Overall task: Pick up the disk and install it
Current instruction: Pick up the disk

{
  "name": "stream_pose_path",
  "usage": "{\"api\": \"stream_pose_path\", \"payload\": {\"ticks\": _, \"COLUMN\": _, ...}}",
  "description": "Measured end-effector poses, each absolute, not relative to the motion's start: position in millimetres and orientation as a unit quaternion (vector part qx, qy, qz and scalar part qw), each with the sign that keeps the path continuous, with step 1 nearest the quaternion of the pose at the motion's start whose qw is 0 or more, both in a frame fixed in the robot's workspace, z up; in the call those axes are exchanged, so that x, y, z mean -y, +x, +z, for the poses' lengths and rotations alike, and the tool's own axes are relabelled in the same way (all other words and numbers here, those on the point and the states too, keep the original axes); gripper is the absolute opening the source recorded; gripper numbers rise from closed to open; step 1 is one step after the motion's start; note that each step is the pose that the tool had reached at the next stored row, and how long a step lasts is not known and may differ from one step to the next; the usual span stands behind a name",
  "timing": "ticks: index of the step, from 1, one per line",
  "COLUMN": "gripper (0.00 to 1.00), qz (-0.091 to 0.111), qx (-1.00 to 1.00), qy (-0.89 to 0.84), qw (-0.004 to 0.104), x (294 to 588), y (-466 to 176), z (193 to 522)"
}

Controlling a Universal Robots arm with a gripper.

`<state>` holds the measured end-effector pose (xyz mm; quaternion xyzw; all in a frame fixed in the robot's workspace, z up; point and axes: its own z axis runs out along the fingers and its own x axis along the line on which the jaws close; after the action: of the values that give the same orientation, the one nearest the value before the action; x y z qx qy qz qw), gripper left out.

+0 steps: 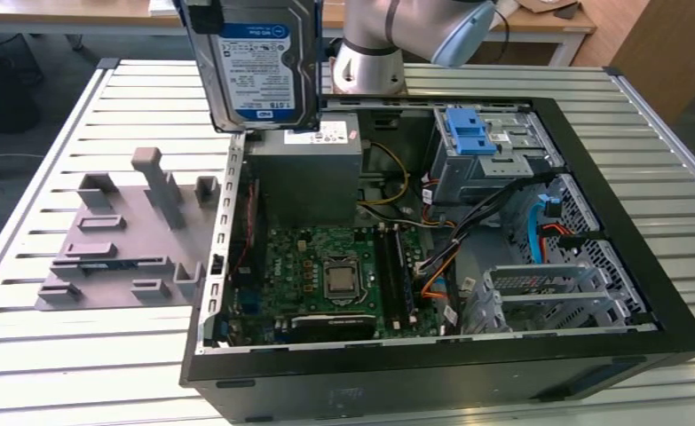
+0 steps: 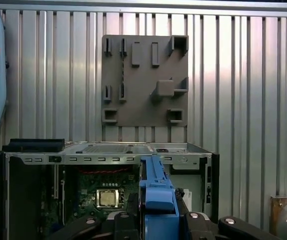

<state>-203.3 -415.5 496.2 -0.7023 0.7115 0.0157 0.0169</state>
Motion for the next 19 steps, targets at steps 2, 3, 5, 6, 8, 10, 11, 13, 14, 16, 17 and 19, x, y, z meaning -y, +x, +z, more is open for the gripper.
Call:
{"api": "stream_pose_path", "payload": {"ticks": 2, "gripper": 0.36, "qz": 0.016, "qx": -0.712, "qy": -0.702, "qw": 0.017, "x": 416, "y": -201, "z": 496}}
{"api": "stream_pose_path", "payload": {"ticks": 3, "gripper": 0.36, "qz": 0.016, "qx": -0.712, "qy": -0.702, "qw": 0.017, "x": 417, "y": -200, "z": 496}}
{"api": "stream_pose_path", "payload": {"ticks": 5, "gripper": 0.36, "qz": 0.016, "qx": -0.712, "qy": -0.702, "qw": 0.017, "x": 418, "y": -198, "z": 496}}
{"api": "stream_pose_path", "payload": {"ticks": 6, "gripper": 0.36, "qz": 0.016, "qx": -0.712, "qy": -0.702, "qw": 0.017, "x": 418, "y": -198, "z": 496}}
{"api": "stream_pose_path", "payload": {"ticks": 8, "gripper": 0.36, "qz": 0.016, "qx": -0.712, "qy": -0.702, "qw": 0.017, "x": 419, "y": -196, "z": 496}}
{"api": "stream_pose_path", "payload": {"ticks": 10, "gripper": 0.36, "qz": 0.016, "qx": -0.712, "qy": -0.702, "qw": 0.017, "x": 420, "y": -194, "z": 496}}
{"api": "stream_pose_path", "payload": {"ticks": 11, "gripper": 0.36, "qz": 0.016, "qx": -0.712, "qy": -0.702, "qw": 0.017, "x": 420, "y": -193, "z": 496}}
{"api": "stream_pose_path", "payload": {"ticks": 13, "gripper": 0.36, "qz": 0.016, "qx": -0.712, "qy": -0.702, "qw": 0.017, "x": 420, "y": -192, "z": 496}}
{"api": "stream_pose_path", "payload": {"ticks": 14, "gripper": 0.36, "qz": 0.016, "qx": -0.712, "qy": -0.702, "qw": 0.017, "x": 420, "y": -191, "z": 496}}
{"api": "stream_pose_path", "payload": {"ticks": 16, "gripper": 0.36, "qz": 0.016, "qx": -0.712, "qy": -0.702, "qw": 0.017, "x": 421, "y": -190, "z": 496}}
{"api": "stream_pose_path", "payload": {"ticks": 17, "gripper": 0.36, "qz": 0.016, "qx": -0.712, "qy": -0.702, "qw": 0.017, "x": 421, "y": -189, "z": 496}}
{"api": "stream_pose_path", "payload": {"ticks": 19, "gripper": 0.36, "qz": 0.016, "qx": -0.712, "qy": -0.702, "qw": 0.017, "x": 421, "y": -188, "z": 496}}
